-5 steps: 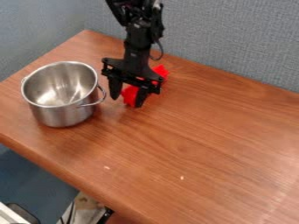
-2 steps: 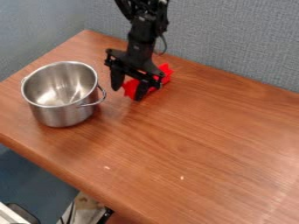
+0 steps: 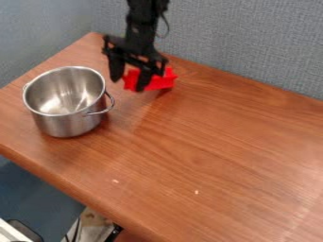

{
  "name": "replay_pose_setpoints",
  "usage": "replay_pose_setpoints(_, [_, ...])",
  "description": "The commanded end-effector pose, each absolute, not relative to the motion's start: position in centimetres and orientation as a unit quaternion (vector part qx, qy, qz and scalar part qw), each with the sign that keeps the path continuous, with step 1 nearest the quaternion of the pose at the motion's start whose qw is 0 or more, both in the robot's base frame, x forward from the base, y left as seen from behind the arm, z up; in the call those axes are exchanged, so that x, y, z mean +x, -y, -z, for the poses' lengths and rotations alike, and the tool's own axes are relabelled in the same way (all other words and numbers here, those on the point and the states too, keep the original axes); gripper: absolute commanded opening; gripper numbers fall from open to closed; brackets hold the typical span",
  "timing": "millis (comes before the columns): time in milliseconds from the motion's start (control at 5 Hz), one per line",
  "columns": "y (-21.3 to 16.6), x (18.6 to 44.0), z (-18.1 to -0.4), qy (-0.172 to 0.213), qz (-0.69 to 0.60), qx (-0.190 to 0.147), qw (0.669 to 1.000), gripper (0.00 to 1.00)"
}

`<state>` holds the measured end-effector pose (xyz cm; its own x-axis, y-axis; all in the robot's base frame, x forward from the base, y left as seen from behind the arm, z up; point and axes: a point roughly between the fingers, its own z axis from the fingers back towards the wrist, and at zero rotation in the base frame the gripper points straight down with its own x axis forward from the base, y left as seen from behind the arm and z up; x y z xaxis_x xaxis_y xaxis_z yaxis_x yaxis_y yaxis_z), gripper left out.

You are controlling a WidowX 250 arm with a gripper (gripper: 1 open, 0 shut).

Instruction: Move the red object from the metal pot to the table

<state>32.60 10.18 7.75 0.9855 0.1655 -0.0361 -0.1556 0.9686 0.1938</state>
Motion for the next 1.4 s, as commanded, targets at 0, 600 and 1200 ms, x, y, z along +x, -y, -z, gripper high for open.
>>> replay_pose_setpoints(0, [-11.2,32.3,-13.4,0.029,-0.073,0.087,0.993,0.00])
replay_pose_setpoints(600, [-14.1,34.0,-11.9,0.067,-0.080,0.072,0.992,1.00])
replay_pose_setpoints(1200, [-6.5,36.6,-6.5,0.072,-0.091,0.080,0.990,1.00])
